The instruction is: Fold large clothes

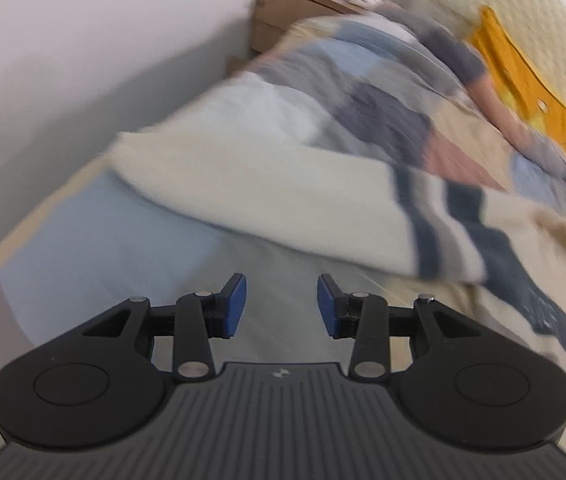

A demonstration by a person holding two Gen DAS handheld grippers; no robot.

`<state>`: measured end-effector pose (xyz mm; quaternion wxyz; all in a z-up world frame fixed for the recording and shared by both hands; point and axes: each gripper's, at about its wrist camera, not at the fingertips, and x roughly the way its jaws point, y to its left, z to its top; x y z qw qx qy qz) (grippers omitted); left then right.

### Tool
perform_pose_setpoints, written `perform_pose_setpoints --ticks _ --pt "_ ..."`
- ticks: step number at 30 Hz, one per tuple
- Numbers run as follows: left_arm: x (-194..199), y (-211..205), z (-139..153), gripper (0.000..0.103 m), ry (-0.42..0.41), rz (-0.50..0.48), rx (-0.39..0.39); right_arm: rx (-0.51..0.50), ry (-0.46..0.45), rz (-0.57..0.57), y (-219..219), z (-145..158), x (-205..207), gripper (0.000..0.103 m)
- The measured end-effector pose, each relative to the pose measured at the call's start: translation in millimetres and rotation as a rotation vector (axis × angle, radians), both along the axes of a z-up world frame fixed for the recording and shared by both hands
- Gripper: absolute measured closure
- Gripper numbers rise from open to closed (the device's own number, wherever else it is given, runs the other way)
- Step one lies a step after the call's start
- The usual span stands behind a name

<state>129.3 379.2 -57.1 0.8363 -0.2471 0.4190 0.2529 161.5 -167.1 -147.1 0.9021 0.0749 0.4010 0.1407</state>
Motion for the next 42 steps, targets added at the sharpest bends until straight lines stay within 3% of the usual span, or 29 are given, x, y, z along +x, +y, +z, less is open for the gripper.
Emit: perform_pose_setpoints --ticks 5,9,14,21,25,30,37,42 --pt "28 -66 0 0.058 0.037 -0.097 -0.067 0.042 0.001 0.001 -8 2 -4 0.049" --pt "44 -118 -10 0.057 0.113 -0.170 -0.120 0.085 0.006 -0.003 -15 3 -5 0.049" --pt "48 -169 -26 0.057 0.179 -0.248 -0.154 0.141 0.013 0.002 -22 4 -5 0.049" --pt "40 -197 -63 0.057 0.318 -0.290 -0.184 0.161 0.033 0.011 -23 0 -1 0.048" --pt "34 -205 -71 0.051 0.371 -0.307 -0.191 0.178 0.023 0.033 -20 2 -1 0.048" --pt "30 -222 -83 0.051 0.442 -0.360 -0.197 0.170 0.030 0.057 -15 2 -2 0.048" --pt "6 -235 -83 0.045 0.431 -0.392 -0.270 0.178 0.036 0.059 -15 2 -2 0.048" --pt "-2 -241 -87 0.042 0.404 -0.411 -0.245 0.169 0.039 0.073 -13 2 -5 0.048"
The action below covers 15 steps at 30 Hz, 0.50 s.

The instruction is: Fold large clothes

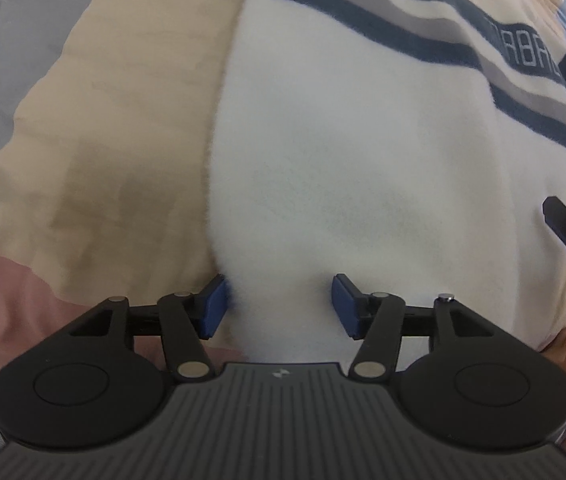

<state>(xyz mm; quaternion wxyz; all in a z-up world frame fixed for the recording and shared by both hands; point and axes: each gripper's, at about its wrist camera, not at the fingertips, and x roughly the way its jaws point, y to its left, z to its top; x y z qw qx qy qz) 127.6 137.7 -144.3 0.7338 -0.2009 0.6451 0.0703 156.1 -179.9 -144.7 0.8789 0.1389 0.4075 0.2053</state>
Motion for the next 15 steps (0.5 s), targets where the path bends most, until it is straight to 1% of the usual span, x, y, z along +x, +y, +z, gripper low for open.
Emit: perform_pose_setpoints --ticks 1,2,3,4,5,6,9,13,15 --pt "-2 -4 1 0.045 -0.013 -0.023 0.021 -0.003 -0.001 0.002 1 0 -1 0.048" --pt "-3 -8 4 0.058 -0.031 -0.045 0.033 -0.006 -0.001 0.002 1 0 -2 0.048" --pt "-7 -11 6 0.062 -0.054 -0.074 0.040 -0.008 0.000 0.001 1 0 -3 0.048" --pt "-10 -15 11 0.070 -0.069 -0.100 0.059 -0.009 0.002 -0.002 1 0 -3 0.048" --pt "-13 -16 13 0.080 -0.079 -0.113 0.071 -0.008 0.004 -0.005 1 -1 -3 0.048" --pt "-15 -16 20 0.084 -0.095 -0.129 0.079 -0.009 0.004 -0.008 1 -1 -3 0.048" --pt "-22 -6 37 0.087 -0.120 -0.128 0.061 -0.012 0.005 -0.011 0 -2 -3 0.048" --pt "-30 9 67 0.088 -0.175 -0.130 0.086 -0.006 0.006 -0.006 0 -2 -3 0.048" --pt "-33 14 72 0.088 -0.173 -0.110 0.087 -0.010 -0.002 -0.001 1 0 -3 0.048"
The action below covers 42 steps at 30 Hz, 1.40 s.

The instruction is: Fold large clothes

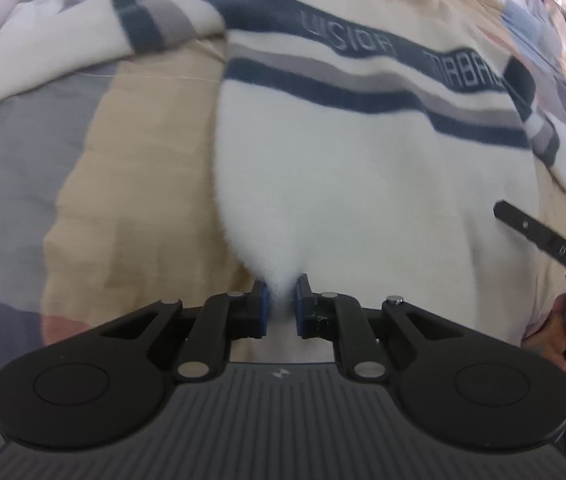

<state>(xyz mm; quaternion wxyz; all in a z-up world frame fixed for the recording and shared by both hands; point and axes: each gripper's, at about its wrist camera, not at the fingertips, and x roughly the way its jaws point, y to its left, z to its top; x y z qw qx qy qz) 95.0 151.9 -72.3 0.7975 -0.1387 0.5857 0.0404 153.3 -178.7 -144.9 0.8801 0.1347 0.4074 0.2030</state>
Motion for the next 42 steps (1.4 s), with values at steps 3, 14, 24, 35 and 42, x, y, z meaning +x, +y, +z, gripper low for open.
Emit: perform_pose_setpoints --ticks 3,14,24,35,42 --pt "5 7 -1 0.088 0.013 0.027 0.047 -0.011 -0.011 0.007 2 1 0 0.048" --pt "10 11 -16 0.067 0.073 0.085 0.109 -0.034 -0.033 0.000 -1 4 -3 0.048" --pt "24 -33 42 0.055 -0.114 0.058 0.099 -0.049 -0.099 0.021 1 16 -4 0.048" --pt "88 -165 58 0.055 -0.302 -0.075 0.019 -0.067 -0.145 -0.065 -27 25 -9 0.048" --pt "104 -186 15 0.055 -0.337 -0.136 0.026 -0.043 -0.145 -0.166 -56 27 -5 0.047"
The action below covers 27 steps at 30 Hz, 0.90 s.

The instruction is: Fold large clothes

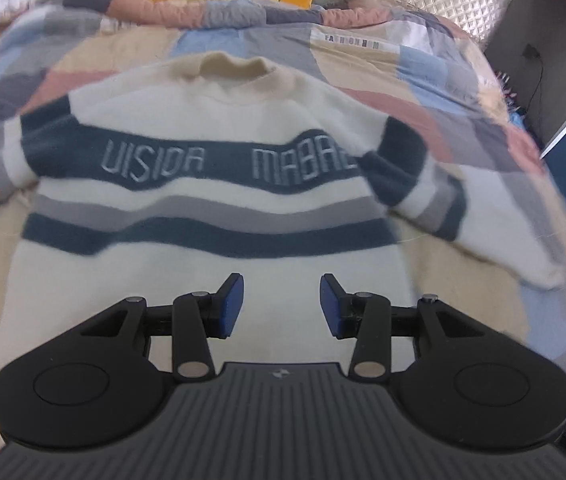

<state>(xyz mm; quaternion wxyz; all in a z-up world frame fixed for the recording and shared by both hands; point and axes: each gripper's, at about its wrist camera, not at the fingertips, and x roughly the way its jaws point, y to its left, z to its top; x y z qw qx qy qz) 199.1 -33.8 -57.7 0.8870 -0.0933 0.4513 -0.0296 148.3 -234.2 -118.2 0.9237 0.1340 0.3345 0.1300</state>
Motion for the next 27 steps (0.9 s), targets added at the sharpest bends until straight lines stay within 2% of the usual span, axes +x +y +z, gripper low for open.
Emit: perform_pose_setpoints --ticks 7,11,14,18,23,27 --pt "-7 41 -40 0.055 -0.042 0.016 0.078 -0.039 -0.009 0.050 17 -6 4 0.047" --pt "-6 61 -64 0.055 -0.018 0.015 0.061 -0.048 -0.007 0.100 30 -11 7 0.047" --pt "-3 70 -81 0.055 -0.007 0.015 0.082 -0.081 0.012 0.120 41 -18 12 0.048" --pt "0 75 -91 0.055 -0.019 0.015 0.090 -0.139 0.060 0.117 53 -33 24 0.051" --pt "-6 76 -101 0.055 -0.024 0.021 0.105 -0.237 0.085 0.142 68 -51 31 0.049" --pt "-3 82 -106 0.055 0.000 0.053 0.056 -0.246 0.080 0.144 69 -53 31 0.048"
